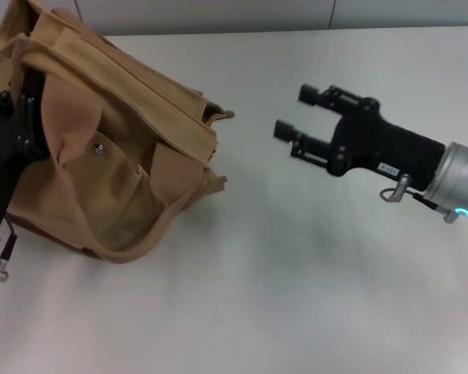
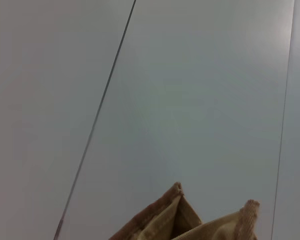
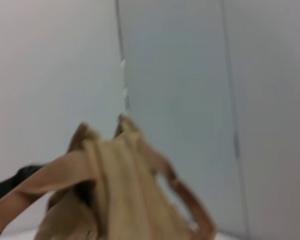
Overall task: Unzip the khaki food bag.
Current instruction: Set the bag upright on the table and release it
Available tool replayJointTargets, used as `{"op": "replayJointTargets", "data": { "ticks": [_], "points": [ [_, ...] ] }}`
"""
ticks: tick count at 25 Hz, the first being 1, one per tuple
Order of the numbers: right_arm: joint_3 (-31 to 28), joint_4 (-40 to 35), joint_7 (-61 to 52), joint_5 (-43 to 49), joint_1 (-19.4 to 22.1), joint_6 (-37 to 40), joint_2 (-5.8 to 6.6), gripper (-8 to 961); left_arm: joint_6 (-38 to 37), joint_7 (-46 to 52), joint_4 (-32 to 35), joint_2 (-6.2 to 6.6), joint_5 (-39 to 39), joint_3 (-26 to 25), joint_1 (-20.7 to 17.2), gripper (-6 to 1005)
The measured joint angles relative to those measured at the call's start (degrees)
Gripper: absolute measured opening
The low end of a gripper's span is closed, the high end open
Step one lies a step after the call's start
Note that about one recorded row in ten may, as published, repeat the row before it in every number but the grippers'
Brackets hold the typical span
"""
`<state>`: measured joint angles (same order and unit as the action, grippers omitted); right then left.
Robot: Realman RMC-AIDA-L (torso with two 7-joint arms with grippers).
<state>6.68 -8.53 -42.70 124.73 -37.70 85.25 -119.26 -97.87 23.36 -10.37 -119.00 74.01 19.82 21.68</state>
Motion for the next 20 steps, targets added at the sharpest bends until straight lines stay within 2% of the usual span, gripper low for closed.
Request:
{"op": "replayJointTargets", "data": {
  "ticks": [2,3,6,14,20],
  "points": [
    [1.5,-0.5,-1.3,0.5,-0.7,-0.7,0.0,699,0.1,0.0,0.0,0.0,0.0,0.0,0.1,93],
    [4.6,-0.7,-3.0,0.8,-2.2,-3.2,-0.12,700,0.1,0.0,0.0,-0.02,0.0,0.0,0.1,93],
    [6.1,-0.1,-3.5,0.7,-3.5,-6.3,-0.26,687,0.1,0.0,0.0,-0.08,0.0,0.1,0.1,93],
    [5.9,5.7,-1.4,-1.6,-8.9,-16.7,-0.57,651,0.2,0.0,-0.1,-0.09,0.0,0.2,0.1,93],
    [5.9,10.3,6.6,-5.5,-11.4,-21.1,-0.62,624,0.2,0.0,-0.3,-0.17,0.0,0.3,-0.4,94]
  ]
}}
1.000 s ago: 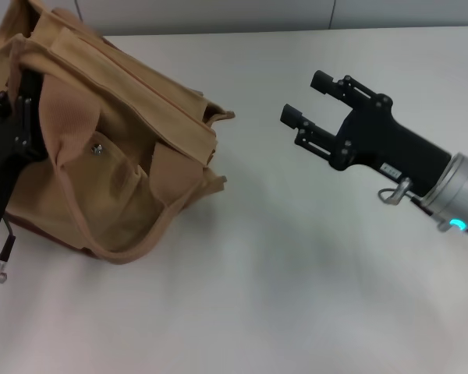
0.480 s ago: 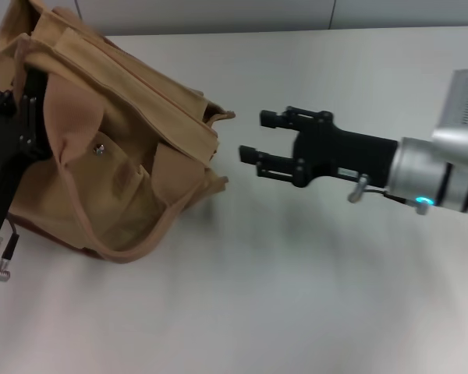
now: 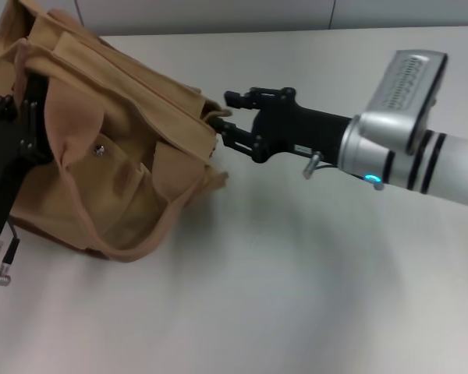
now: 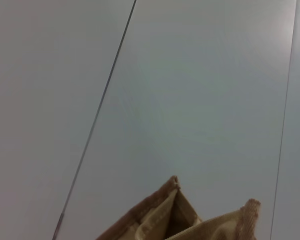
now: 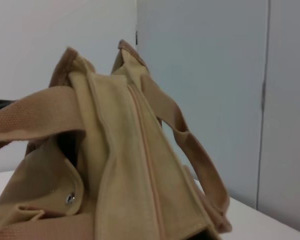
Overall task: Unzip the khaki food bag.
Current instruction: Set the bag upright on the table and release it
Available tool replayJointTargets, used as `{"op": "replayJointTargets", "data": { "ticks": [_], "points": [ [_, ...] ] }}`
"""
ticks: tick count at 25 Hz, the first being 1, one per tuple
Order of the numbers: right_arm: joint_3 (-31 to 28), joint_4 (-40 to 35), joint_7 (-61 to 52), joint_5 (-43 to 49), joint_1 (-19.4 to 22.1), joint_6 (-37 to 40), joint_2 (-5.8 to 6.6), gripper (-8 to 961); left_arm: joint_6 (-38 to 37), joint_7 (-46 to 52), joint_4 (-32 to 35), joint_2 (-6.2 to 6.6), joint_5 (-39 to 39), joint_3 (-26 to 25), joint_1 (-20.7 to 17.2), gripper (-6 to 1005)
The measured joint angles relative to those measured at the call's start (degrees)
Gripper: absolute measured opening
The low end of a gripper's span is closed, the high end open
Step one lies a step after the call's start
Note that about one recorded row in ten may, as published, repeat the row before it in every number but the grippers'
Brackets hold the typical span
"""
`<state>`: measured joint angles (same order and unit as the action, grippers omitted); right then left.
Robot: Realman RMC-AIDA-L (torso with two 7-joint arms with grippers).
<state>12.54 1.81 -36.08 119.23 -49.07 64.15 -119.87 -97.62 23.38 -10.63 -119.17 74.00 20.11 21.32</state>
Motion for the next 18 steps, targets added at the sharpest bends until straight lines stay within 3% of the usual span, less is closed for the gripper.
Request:
{"op": "replayJointTargets", "data": {
  "ticks": [2,7,10,16,18],
  "points": [
    [0.0,1.1,0.8,0.0,-1.1,-1.3,-0.02,615,0.0,0.0,-0.1,0.0,0.0,0.1,-0.1,94],
    [0.2,1.8,0.8,0.1,-2.0,-1.8,-0.02,351,0.1,0.0,-0.2,-0.01,0.0,0.2,-0.2,94],
    [-0.1,1.8,0.8,-0.1,-1.9,-1.8,-0.01,255,0.1,0.1,-0.3,-0.01,0.0,0.3,-0.3,94],
    [-4.7,1.2,0.3,-0.4,-0.7,-0.4,0.22,107,0.9,1.9,-0.2,-0.01,0.2,0.6,-0.8,94],
    [-7.7,-1.7,-4.3,-0.4,0.9,3.8,0.42,73,2.3,1.9,-0.3,0.0,0.5,1.3,-0.2,94]
  ]
}}
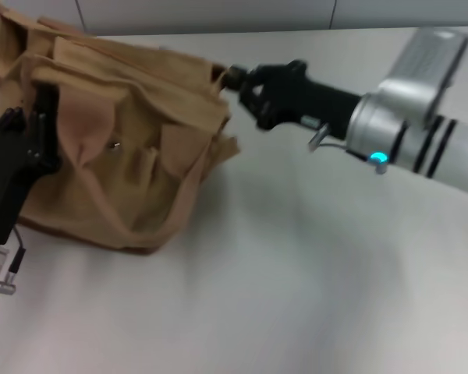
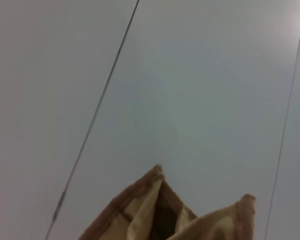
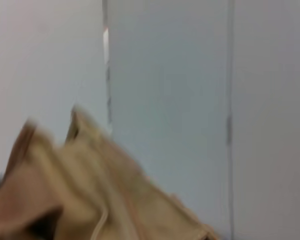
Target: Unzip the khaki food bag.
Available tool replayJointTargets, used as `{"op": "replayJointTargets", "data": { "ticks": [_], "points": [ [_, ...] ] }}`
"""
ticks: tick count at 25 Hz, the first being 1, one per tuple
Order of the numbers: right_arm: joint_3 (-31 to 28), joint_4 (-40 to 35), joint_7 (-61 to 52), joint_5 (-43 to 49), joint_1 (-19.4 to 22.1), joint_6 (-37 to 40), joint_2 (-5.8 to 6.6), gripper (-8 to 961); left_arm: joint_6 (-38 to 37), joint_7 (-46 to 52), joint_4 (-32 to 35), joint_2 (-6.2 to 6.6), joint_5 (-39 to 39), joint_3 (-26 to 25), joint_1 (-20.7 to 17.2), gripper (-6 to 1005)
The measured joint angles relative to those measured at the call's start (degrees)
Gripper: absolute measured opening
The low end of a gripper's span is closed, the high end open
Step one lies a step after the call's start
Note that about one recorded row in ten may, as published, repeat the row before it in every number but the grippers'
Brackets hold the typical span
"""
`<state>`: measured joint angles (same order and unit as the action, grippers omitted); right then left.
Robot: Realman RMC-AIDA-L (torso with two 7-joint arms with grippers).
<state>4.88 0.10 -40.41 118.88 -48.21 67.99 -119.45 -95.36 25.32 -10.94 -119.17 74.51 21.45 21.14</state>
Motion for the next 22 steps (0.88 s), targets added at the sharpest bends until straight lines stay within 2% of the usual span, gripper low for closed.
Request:
{"op": "replayJointTargets", "data": {
  "ticks": [3,7,12,16,18,20,22],
  "points": [
    [-2.0,-3.0,-4.8,-0.4,1.1,3.5,0.09,67,1.2,0.2,-0.1,0.0,1.4,0.8,1.0,94],
    [-3.4,-8.0,-11.8,-4.3,3.2,9.2,0.19,59,4.3,3.2,-0.2,-0.01,8.4,1.8,4.4,94],
    [-2.8,-10.0,-16.5,-10.3,5.7,10.0,0.36,58,7.9,5.8,-0.6,-0.01,12.6,1.7,7.2,94],
    [-3.3,-11.3,-20.2,-10.8,8.1,9.0,0.37,84,8.7,15.9,2.6,0.37,13.1,1.8,6.3,93],
    [-3.1,-11.9,-20.3,-12.4,10.0,10.6,0.39,101,7.7,19.1,5.8,0.42,13.3,2.0,5.0,152],
    [-2.6,-13.5,-20.4,-13.6,12.1,15.8,0.62,146,4.1,20.4,9.2,0.42,13.6,2.3,3.0,210],
    [-1.1,-16.4,-20.6,-13.3,14.5,24.7,1.03,219,-2.0,20.4,12.6,0.56,14.6,2.9,1.0,269]
  ]
}}
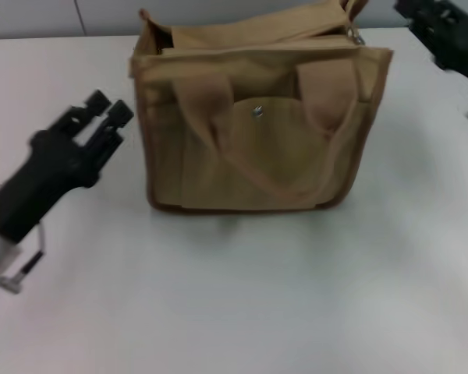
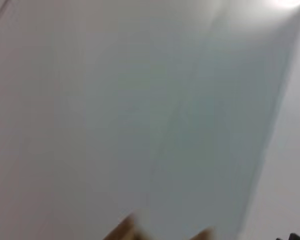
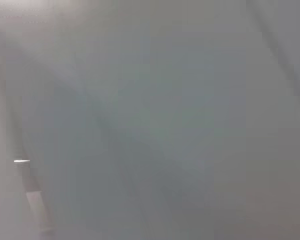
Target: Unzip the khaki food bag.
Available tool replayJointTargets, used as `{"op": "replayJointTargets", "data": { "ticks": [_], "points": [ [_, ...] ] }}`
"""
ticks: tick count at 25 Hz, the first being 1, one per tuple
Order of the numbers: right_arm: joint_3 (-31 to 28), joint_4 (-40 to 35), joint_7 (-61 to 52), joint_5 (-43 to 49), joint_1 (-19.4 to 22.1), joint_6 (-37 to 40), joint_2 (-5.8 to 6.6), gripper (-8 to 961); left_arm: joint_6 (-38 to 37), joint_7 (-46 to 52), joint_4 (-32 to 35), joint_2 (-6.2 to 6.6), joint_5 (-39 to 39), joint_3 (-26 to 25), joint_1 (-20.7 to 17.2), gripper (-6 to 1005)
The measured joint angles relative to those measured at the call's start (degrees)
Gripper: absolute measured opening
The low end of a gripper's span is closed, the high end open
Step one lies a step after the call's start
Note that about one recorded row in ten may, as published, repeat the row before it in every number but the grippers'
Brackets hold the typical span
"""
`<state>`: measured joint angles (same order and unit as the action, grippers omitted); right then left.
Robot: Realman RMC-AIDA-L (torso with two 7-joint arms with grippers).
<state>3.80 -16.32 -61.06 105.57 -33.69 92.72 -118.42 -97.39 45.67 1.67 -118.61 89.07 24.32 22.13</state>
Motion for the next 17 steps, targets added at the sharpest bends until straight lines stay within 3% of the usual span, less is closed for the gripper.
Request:
{"op": "replayJointTargets", "data": {
  "ticks": [3,5,8,9,13,17],
  "points": [
    [5.0,-4.4,-1.0,0.5,3.4,11.5,0.66,333,-8.4,0.1,5.9,0.15,2.4,1.3,-2.5,502],
    [11.2,-6.7,-1.4,0.5,5.3,17.5,1.3,412,-12.0,1.8,10.6,0.66,4.8,3.2,-3.6,550],
    [25.4,-9.0,-1.4,0.7,6.2,21.1,2.21,531,-14.7,5.8,16.5,2.74,9.0,8.3,-4.1,621],
    [30.9,-10.0,-1.2,0.7,6.2,21.2,2.26,531,-15.4,7.1,17.5,3.83,10.0,10.2,-4.0,645],
    [44.0,-12.3,-1.3,0.8,5.3,17.9,0.71,531,-17.0,9.8,18.5,6.63,10.5,15.1,-2.5,741],
    [46.2,-12.7,-2.2,0.8,4.5,15.2,-0.75,531,-16.8,11.5,19.7,7.26,10.5,18.1,-1.9,741]
  ]
}}
